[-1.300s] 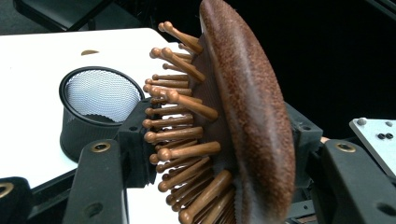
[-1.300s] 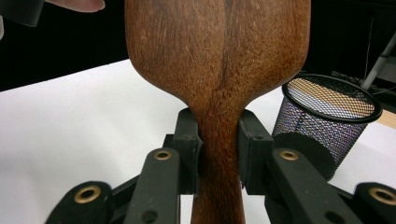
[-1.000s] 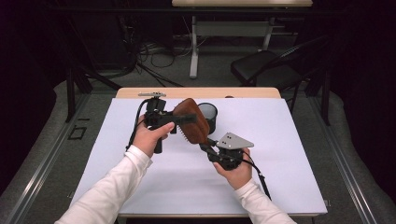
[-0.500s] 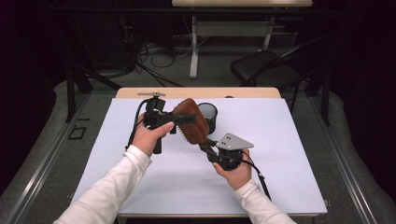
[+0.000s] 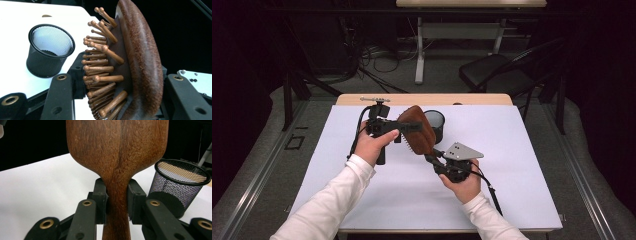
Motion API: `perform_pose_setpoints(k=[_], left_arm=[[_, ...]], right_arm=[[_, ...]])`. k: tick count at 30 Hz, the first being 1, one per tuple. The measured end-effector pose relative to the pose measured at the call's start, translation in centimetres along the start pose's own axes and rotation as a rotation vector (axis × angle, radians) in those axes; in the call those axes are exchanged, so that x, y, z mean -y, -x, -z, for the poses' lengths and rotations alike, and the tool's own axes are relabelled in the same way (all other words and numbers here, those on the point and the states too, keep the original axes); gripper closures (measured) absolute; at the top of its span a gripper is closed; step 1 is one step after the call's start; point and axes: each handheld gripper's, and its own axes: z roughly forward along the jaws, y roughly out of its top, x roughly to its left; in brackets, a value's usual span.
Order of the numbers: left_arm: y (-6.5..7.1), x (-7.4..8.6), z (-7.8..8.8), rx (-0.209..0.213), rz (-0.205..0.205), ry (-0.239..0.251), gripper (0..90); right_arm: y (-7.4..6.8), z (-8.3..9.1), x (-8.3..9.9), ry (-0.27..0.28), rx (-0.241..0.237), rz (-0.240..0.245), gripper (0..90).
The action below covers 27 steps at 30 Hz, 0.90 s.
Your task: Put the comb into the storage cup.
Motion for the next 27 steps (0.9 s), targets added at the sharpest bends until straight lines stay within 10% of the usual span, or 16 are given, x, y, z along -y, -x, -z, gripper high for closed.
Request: perform_pose_setpoints(k=[27], left_arm=[[-0.36, 0.00, -0.15, -0.009, 0.091, -0.012, 50.3]], right_arm=[[0.14, -0.19, 0.00, -0.018, -0.019, -0.035, 71.1]])
